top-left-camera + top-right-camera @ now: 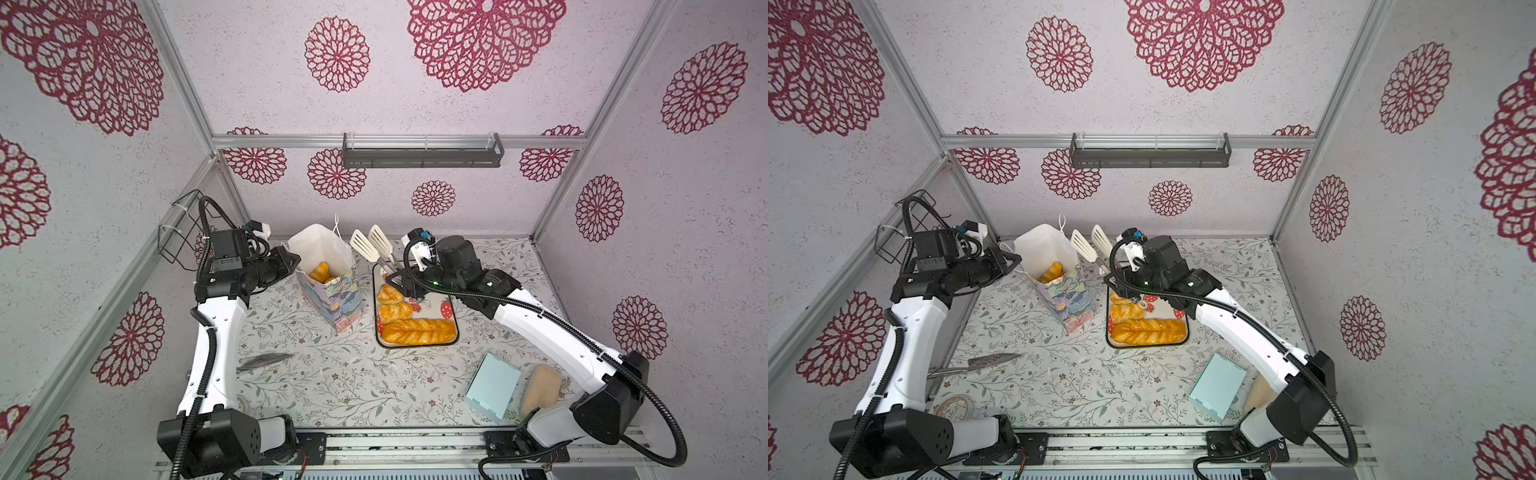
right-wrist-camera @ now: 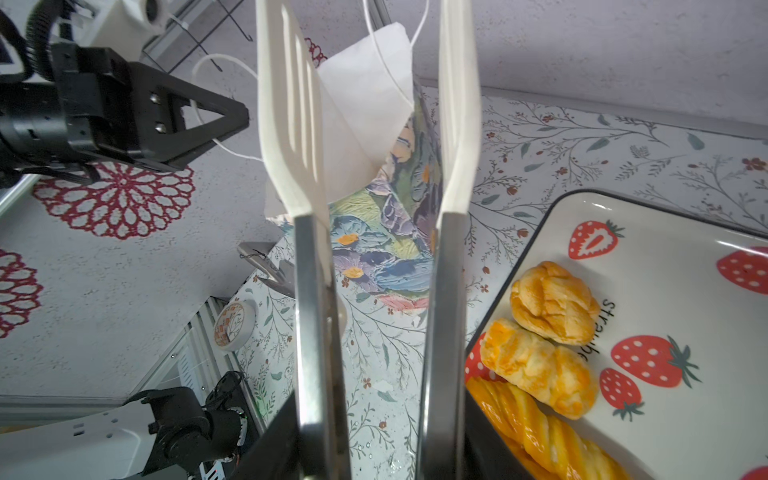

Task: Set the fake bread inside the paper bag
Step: 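Withdraw the empty tongs from the bag back over the tray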

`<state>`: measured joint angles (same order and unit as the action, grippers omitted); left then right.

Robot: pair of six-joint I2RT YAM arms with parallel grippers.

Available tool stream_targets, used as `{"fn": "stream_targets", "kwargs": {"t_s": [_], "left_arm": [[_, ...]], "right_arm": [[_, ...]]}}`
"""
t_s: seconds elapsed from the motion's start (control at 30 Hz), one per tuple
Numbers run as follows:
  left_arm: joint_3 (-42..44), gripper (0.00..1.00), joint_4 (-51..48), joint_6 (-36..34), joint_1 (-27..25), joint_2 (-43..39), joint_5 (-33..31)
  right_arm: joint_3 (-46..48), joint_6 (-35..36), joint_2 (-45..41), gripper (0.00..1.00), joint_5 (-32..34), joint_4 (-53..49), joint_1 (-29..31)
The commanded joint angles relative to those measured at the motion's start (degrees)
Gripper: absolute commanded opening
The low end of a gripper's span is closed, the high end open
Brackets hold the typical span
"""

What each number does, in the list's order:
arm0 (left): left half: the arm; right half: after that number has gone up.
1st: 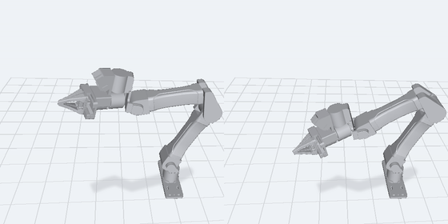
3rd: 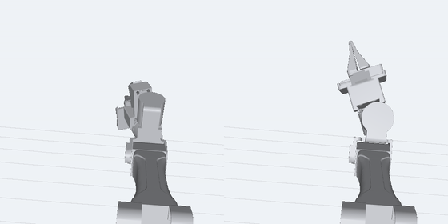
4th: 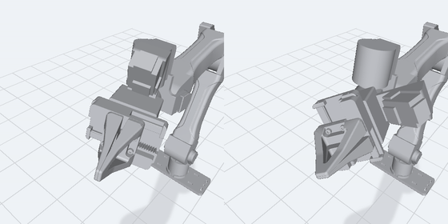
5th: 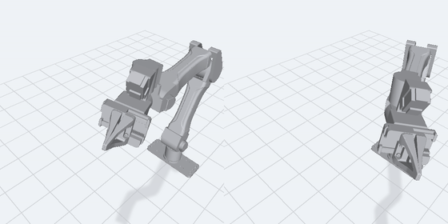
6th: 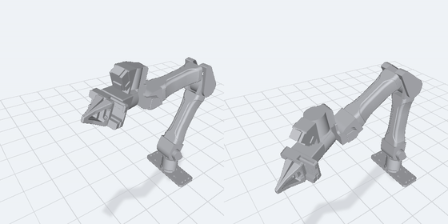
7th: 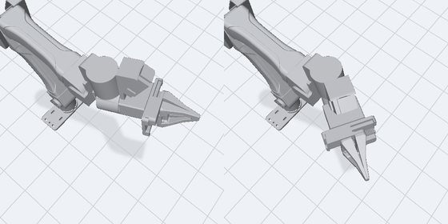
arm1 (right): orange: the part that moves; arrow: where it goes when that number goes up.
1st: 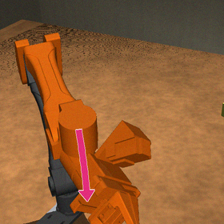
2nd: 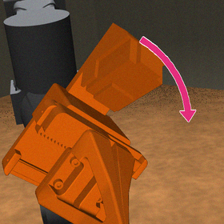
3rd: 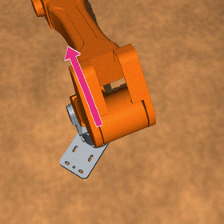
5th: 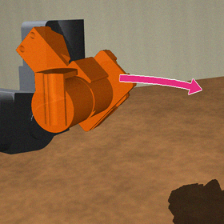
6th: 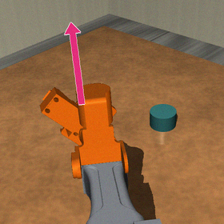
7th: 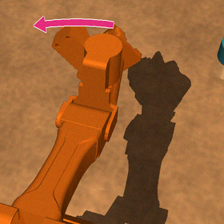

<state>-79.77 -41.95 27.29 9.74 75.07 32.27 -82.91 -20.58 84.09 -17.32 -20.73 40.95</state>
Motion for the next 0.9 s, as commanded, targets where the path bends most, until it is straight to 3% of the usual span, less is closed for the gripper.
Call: {"fn": "stream_targets", "kwargs": {"t_s": [0.0,0.87], "left_arm": [[-1.4,0.11,-0.2,-0.1,-0.3,-0.4,-0.3],[-4.8,0.11,-1.0,0.0,-0.7,1.7,-0.4]], "right_arm": [[1.1,0.5,-4.3,0.47,0.7,2.1,-1.8],[15.8,-1.0,-8.3,0.48,1.7,-0.4,-11.2]]}}
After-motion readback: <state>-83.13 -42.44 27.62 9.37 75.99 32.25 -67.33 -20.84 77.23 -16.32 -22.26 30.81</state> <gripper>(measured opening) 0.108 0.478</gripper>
